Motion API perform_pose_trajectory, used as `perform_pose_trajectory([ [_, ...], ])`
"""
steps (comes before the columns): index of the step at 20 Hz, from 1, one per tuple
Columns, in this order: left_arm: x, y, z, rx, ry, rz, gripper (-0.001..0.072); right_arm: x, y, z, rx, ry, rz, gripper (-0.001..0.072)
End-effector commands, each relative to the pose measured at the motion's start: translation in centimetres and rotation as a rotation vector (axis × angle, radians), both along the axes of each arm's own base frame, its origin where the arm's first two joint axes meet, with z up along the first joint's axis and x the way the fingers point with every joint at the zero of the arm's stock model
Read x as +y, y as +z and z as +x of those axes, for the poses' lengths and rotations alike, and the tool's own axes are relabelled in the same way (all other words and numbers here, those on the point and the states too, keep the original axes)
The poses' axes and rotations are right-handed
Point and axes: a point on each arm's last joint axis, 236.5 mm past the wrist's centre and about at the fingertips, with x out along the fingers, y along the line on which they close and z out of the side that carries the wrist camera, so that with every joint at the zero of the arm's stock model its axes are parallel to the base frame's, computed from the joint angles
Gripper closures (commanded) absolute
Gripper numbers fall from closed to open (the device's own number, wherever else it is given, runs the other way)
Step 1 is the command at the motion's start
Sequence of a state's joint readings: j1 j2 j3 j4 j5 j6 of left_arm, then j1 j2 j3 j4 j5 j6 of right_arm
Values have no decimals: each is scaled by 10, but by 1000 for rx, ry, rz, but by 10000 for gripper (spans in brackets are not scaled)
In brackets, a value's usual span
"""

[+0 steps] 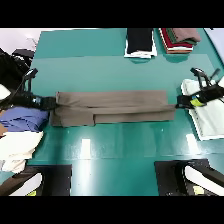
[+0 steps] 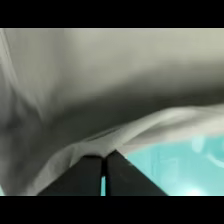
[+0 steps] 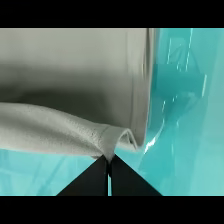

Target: Fold the shirts.

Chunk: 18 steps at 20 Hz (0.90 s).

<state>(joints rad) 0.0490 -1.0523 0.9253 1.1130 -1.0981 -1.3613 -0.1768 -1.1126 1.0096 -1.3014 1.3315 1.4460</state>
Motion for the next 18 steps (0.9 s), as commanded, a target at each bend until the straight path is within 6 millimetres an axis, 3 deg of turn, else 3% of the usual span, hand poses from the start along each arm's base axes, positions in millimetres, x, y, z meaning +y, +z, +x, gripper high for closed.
perform_pose_trajectory([
  [1, 10, -19, 60, -32, 14, 30, 682, 7, -11, 48, 15, -8, 8, 700],
  [4, 13, -31, 89, -41, 10, 38, 681, 5, -17, 74, 21, -16, 12, 700],
  [9, 15, -32, 108, -70, 24, 40, 679, 14, -22, 102, 6, -30, 79, 697],
  [10, 15, -31, 109, -72, 24, 38, 661, 17, -22, 109, -18, -30, 110, 661],
  [11, 14, -28, 109, -73, 22, 35, 382, 21, -19, 116, -48, -29, 146, 473],
  [12, 13, -24, 110, -70, 26, 28, 193, 22, -15, 122, -74, -46, 179, 311],
  [14, 10, -14, 108, -61, 2, 22, 225, 18, -8, 121, -92, -32, 233, 297],
  [17, 1, -4, 102, -37, -23, -9, 226, -3, -16, 98, -23, -22, 242, 276],
  [18, -3, -3, 101, -33, -23, -29, 229, -11, -24, 88, 11, -49, 254, 177],
])
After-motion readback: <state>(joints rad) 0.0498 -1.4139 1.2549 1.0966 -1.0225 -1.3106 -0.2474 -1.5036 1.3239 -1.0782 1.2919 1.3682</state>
